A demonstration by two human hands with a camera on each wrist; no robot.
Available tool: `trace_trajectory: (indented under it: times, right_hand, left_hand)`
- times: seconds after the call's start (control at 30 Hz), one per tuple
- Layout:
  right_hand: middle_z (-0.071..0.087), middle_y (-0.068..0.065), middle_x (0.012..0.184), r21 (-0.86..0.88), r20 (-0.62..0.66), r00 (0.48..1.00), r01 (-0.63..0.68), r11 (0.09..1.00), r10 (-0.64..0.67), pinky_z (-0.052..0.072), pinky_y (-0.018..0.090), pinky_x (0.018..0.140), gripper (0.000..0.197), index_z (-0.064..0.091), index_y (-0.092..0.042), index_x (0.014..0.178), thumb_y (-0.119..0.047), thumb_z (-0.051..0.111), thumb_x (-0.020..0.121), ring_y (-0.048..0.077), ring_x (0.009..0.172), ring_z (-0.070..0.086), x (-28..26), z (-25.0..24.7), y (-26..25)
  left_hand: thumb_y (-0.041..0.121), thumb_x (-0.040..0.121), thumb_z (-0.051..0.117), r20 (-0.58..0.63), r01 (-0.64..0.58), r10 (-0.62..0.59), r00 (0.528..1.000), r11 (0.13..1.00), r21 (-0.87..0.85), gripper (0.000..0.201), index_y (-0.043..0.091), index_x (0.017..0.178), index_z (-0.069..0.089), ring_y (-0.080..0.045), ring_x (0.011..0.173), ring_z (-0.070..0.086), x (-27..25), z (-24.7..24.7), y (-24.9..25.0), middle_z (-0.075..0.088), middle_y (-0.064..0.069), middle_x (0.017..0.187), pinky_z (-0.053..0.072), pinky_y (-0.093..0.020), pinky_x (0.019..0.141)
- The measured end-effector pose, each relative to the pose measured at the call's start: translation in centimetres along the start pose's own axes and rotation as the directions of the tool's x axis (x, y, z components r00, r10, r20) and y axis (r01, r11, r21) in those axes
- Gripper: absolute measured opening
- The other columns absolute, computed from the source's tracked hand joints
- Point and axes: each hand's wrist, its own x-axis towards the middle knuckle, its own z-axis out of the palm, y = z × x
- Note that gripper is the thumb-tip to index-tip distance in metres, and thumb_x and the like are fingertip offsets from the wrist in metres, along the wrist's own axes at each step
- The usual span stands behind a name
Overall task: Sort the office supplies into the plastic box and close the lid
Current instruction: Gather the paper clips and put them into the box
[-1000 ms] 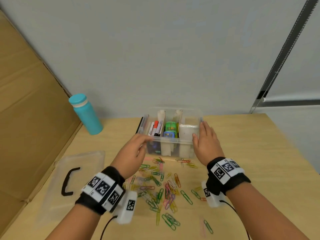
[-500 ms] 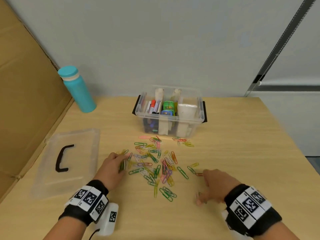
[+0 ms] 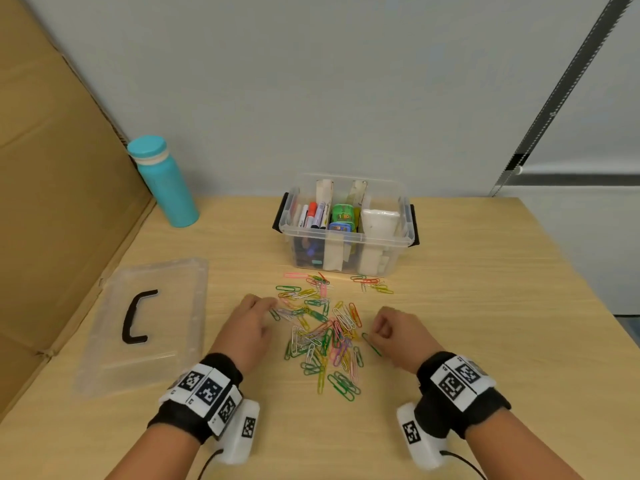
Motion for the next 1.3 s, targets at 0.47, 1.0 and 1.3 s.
trace_trajectory:
  times: [0.47, 1.0, 1.3]
  right_hand:
    - [0.042, -0.003, 0.107, -0.114, 0.036, 0.959, 0.284, 0.952, -0.282, 0.041, 0.023, 0.092, 0.028, 0.051, -0.014, 0.121, -0.016, 0.048, 0.093, 0.015, 0.102, 0.047, -0.4, 3.2, -0.2]
    - [0.033, 0.005, 0.137, -0.438, 0.097, 0.92, 0.382, 0.814, -0.38, 0.036, 0.031, 0.104, 0.048, 0.034, -0.011, 0.141, -0.009, 0.036, 0.094, 0.022, 0.121, 0.034, 4.5, 1.5, -0.8]
    - [0.031, 0.008, 0.14, -0.463, 0.029, 0.947, 0.297, 0.835, -0.32, 0.041, 0.034, 0.103, 0.052, 0.033, -0.006, 0.14, -0.006, 0.041, 0.089, 0.024, 0.125, 0.035, 7.2, 0.7, -2.6]
  left_hand:
    - [0.016, 0.09, 0.055, 0.109, -0.093, 0.091, 0.99, 0.996, 0.018, 0.05, 0.028, 0.137, 0.043, -0.011, 0.105, 0.043, -0.4, 2.4, 0.8, 0.045, 0.005, 0.116, 0.039, -0.023, 0.1]
    - [0.006, 0.092, 0.04, 0.253, -0.119, 0.067, 0.965, 0.974, 0.193, 0.055, 0.017, 0.144, 0.028, -0.023, 0.132, 0.026, 6.2, 2.8, 2.7, 0.028, -0.006, 0.144, 0.028, -0.035, 0.114]
    - [-0.003, 0.086, 0.043, 0.3, -0.222, 0.141, 0.943, 0.941, 0.256, 0.067, 0.016, 0.147, 0.023, -0.025, 0.131, 0.029, 8.4, 1.7, 4.6, 0.026, -0.003, 0.148, 0.033, -0.039, 0.109]
